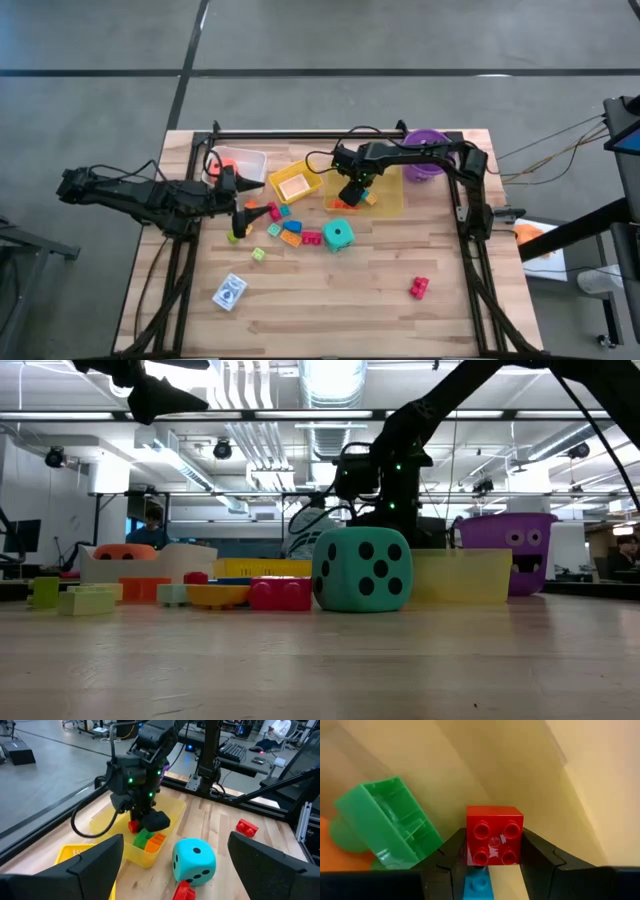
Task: Pick & Place Toys
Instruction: Put the red game piece into the yellow bin
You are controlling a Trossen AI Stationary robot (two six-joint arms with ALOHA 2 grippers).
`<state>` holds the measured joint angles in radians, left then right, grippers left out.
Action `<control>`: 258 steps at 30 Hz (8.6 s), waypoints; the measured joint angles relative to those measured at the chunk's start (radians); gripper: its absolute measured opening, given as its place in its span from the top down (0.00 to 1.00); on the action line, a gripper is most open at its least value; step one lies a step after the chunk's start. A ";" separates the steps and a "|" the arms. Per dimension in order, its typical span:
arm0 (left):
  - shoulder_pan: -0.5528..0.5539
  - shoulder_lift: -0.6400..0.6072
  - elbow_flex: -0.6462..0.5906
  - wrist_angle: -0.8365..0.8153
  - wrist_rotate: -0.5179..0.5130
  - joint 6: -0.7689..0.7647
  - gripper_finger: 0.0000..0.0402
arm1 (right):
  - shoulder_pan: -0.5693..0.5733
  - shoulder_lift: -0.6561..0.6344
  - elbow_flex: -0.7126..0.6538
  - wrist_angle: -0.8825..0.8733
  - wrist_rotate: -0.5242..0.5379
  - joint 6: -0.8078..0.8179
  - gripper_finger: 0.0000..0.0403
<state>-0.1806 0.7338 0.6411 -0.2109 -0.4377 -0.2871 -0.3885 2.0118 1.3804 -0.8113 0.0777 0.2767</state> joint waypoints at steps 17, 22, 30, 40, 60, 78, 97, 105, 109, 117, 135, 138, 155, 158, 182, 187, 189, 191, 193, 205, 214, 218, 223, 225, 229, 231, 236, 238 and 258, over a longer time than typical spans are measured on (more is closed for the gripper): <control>0.000 0.001 -0.001 -0.120 0.002 0.000 0.11 | 0.002 -0.014 0.000 0.000 0.000 -0.019 0.67; 0.000 0.001 -0.001 -0.138 0.002 0.000 0.11 | 0.002 -0.014 0.000 0.000 0.000 -0.020 0.67; -0.001 0.001 -0.001 -0.154 0.002 0.000 0.11 | 0.002 -0.014 0.000 -0.001 -0.005 -0.024 0.67; -0.001 0.001 -0.001 -0.155 0.002 0.000 0.11 | 0.005 -0.014 0.000 -0.010 -0.011 -0.018 0.57; -0.001 0.001 -0.001 -0.155 0.001 0.000 0.11 | 0.015 -0.117 0.000 -0.056 0.035 0.020 0.31; -0.001 0.001 -0.001 -0.156 0.001 -0.020 0.11 | 0.553 -0.419 -0.002 -0.379 0.186 0.593 0.31; 0.000 0.002 -0.001 -0.130 0.000 -0.136 0.11 | 1.011 -0.335 -0.036 -0.529 0.038 1.703 0.31; 0.000 0.002 -0.001 -0.132 0.000 -0.132 0.11 | 1.155 -0.332 -0.105 -0.485 -0.026 2.055 0.31; 0.000 0.002 -0.001 -0.135 0.000 -0.131 0.11 | 1.189 -0.332 -0.147 -0.413 -0.019 2.084 0.31; 0.000 0.002 -0.001 -0.133 0.015 -0.132 0.11 | 1.190 -0.333 -0.210 -0.389 -0.005 2.077 0.31; -0.001 0.001 -0.001 -0.131 0.226 -0.133 0.11 | 1.191 -0.297 -0.311 -0.231 0.027 2.076 0.31; -0.001 0.001 -0.001 -0.131 0.225 -0.133 0.11 | 1.191 -0.297 -0.320 -0.229 0.001 2.075 0.31; -0.001 0.002 -0.001 -0.126 0.222 -0.167 0.11 | 1.196 -0.300 -0.454 -0.024 0.000 2.050 0.35; -0.001 0.002 -0.001 -0.119 0.221 -0.167 0.11 | 1.196 -0.300 -0.452 -0.030 0.005 2.045 0.46; -0.001 0.002 -0.001 -0.065 0.197 -0.167 0.11 | 1.148 -0.302 -0.262 -0.329 0.113 1.832 0.60; 0.000 0.002 -0.001 -0.063 0.165 -0.181 0.11 | 1.078 -0.304 -0.155 -0.465 0.170 1.684 0.60; 0.000 0.002 -0.001 -0.063 0.162 -0.183 0.11 | 1.038 -0.304 -0.114 -0.517 0.200 1.618 0.60; 0.000 0.002 -0.001 -0.063 0.162 -0.182 0.11 | 0.996 -0.305 -0.073 -0.561 0.231 1.545 0.60; 0.000 0.002 -0.001 -0.063 0.161 -0.182 0.11 | 0.948 -0.307 -0.036 -0.601 0.263 1.459 0.60; 0.000 0.002 -0.001 -0.084 0.161 -0.182 0.11 | 0.585 -0.351 0.022 -0.599 0.391 0.874 0.60; 0.000 0.002 -0.001 -0.089 0.161 -0.183 0.11 | 0.362 -0.348 0.005 -0.366 0.392 0.511 0.60; 0.000 0.002 -0.001 -0.090 0.161 -0.183 0.11 | 0.280 -0.348 -0.008 -0.271 0.352 0.343 0.60; 0.000 0.002 -0.001 -0.100 0.161 -0.183 0.11 | 0.182 -0.348 -0.056 -0.130 0.278 0.217 0.60; 0.000 0.002 -0.001 -0.100 0.161 -0.183 0.11 | 0.144 -0.348 -0.084 -0.073 0.239 0.195 0.60; 0.000 0.002 -0.001 -0.101 0.161 -0.183 0.11 | 0.081 -0.340 -0.133 0.010 0.205 0.190 0.60; 0.000 0.002 -0.001 -0.101 0.158 -0.183 0.11 | 0.057 -0.340 -0.158 0.039 0.205 0.192 0.60; 0.000 0.002 -0.001 -0.101 0.157 -0.183 0.11 | 0.016 -0.340 -0.200 0.057 0.201 0.214 0.60; 0.000 0.002 -0.001 -0.101 0.157 -0.183 0.11 | 0.007 -0.340 -0.226 0.063 0.202 0.191 0.60; 0.000 0.002 -0.001 -0.101 0.139 -0.186 0.11 | 0.039 -0.340 -0.335 0.161 0.176 0.148 0.60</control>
<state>-0.1810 0.7357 0.6403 -0.3122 -0.2989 -0.4732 -0.3495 1.6718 1.0458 -0.6503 0.2534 0.4250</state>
